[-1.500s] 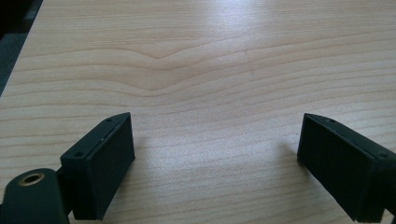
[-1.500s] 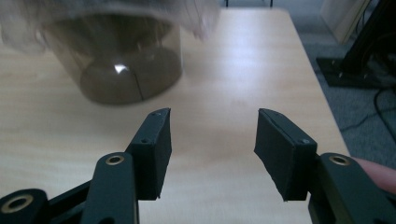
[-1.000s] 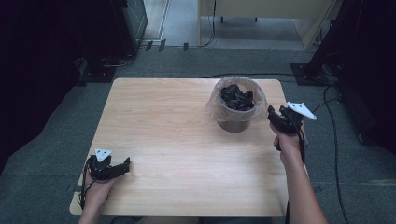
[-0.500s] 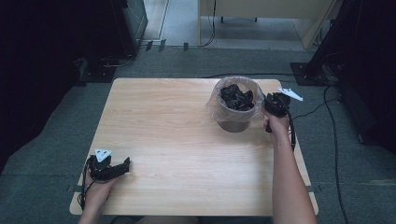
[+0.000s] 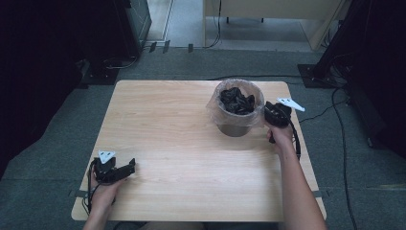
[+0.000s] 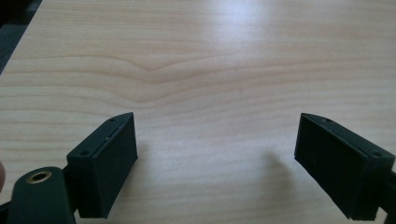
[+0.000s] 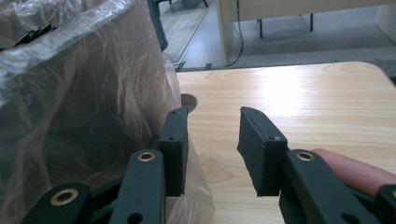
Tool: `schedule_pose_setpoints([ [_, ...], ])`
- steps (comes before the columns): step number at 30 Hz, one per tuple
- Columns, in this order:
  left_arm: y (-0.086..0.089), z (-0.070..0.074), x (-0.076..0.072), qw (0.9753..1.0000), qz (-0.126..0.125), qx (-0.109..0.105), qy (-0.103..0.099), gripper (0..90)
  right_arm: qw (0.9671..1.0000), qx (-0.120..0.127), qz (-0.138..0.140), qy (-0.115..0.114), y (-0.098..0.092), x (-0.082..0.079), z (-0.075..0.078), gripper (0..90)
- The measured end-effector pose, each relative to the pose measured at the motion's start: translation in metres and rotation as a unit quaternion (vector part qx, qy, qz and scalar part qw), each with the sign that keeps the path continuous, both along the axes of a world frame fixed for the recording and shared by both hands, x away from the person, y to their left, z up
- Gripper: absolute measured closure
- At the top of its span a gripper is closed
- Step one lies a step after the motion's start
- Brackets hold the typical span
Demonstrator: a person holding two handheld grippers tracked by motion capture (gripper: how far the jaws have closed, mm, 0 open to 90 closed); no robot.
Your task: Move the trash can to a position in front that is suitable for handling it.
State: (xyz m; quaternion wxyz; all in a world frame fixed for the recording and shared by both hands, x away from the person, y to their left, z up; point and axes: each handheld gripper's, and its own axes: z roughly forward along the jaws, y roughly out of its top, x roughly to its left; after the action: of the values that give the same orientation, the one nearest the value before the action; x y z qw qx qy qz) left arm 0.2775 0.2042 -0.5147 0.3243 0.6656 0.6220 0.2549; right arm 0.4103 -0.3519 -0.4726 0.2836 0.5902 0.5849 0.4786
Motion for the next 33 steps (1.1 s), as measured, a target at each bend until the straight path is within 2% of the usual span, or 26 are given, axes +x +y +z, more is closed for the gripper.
schedule_pose_setpoints([
  [4,-0.014,0.005,0.009,0.9998,0.011,-0.017,-0.007,13.5,0.9999,-0.002,0.016,0.001,0.01,-0.001,0.0,63.3],
  [7,-0.032,0.009,0.021,0.9997,-0.001,-0.024,-0.008,13.5,0.9998,0.0,0.021,0.001,0.014,-0.001,-0.001,62.9],
  [14,-0.078,0.02,0.052,0.9992,-0.027,-0.024,-0.017,13.6,0.9995,0.008,0.031,-0.002,0.024,0.0,-0.002,63.2],
  [15,-0.092,0.023,0.062,0.9989,-0.035,-0.021,-0.02,13.6,0.9994,0.009,0.033,-0.003,0.024,0.0,-0.002,63.2],
  [16,-0.099,0.024,0.067,0.9989,-0.039,-0.017,-0.02,13.6,0.9994,0.01,0.033,-0.004,0.025,0.0,-0.002,63.2],
  [17,-0.099,0.024,0.067,0.9989,-0.039,-0.017,-0.02,13.6,0.9994,0.01,0.033,-0.004,0.025,0.0,-0.002,63.2],
  [22,-0.132,0.031,0.092,0.9988,-0.044,-0.003,-0.019,15.2,0.9991,0.015,0.039,-0.003,0.027,0.0,-0.002,63.8],
  [25,-0.151,0.036,0.105,0.9985,-0.05,-0.005,-0.019,15.3,0.999,0.017,0.042,-0.003,0.029,-0.001,-0.003,63.7],
  [26,-0.158,0.037,0.109,0.9986,-0.049,-0.002,-0.022,16.0,0.9989,0.017,0.043,-0.003,0.03,-0.001,-0.003,63.8],
  [27,-0.17,0.039,0.117,0.9985,-0.047,0.002,-0.028,24.3,0.9988,0.016,0.045,-0.003,0.032,0.0,-0.003,63.7],
  [30,-0.18,0.041,0.125,0.9987,-0.041,-0.001,-0.032,26.0,0.9988,0.013,0.047,-0.003,0.033,0.0,-0.002,63.7],
  [31,-0.185,0.042,0.129,0.9987,-0.036,-0.002,-0.035,28.0,0.9987,0.012,0.049,-0.003,0.034,0.001,-0.002,63.8],
  [32,-0.189,0.043,0.133,0.9988,-0.029,0.0,-0.039,35.7,0.9987,0.011,0.049,-0.003,0.036,0.001,-0.001,63.8],
  [33,-0.193,0.044,0.138,0.9988,-0.025,0.0,-0.043,35.7,0.9987,0.011,0.049,-0.003,0.036,0.001,-0.001,63.8],
])
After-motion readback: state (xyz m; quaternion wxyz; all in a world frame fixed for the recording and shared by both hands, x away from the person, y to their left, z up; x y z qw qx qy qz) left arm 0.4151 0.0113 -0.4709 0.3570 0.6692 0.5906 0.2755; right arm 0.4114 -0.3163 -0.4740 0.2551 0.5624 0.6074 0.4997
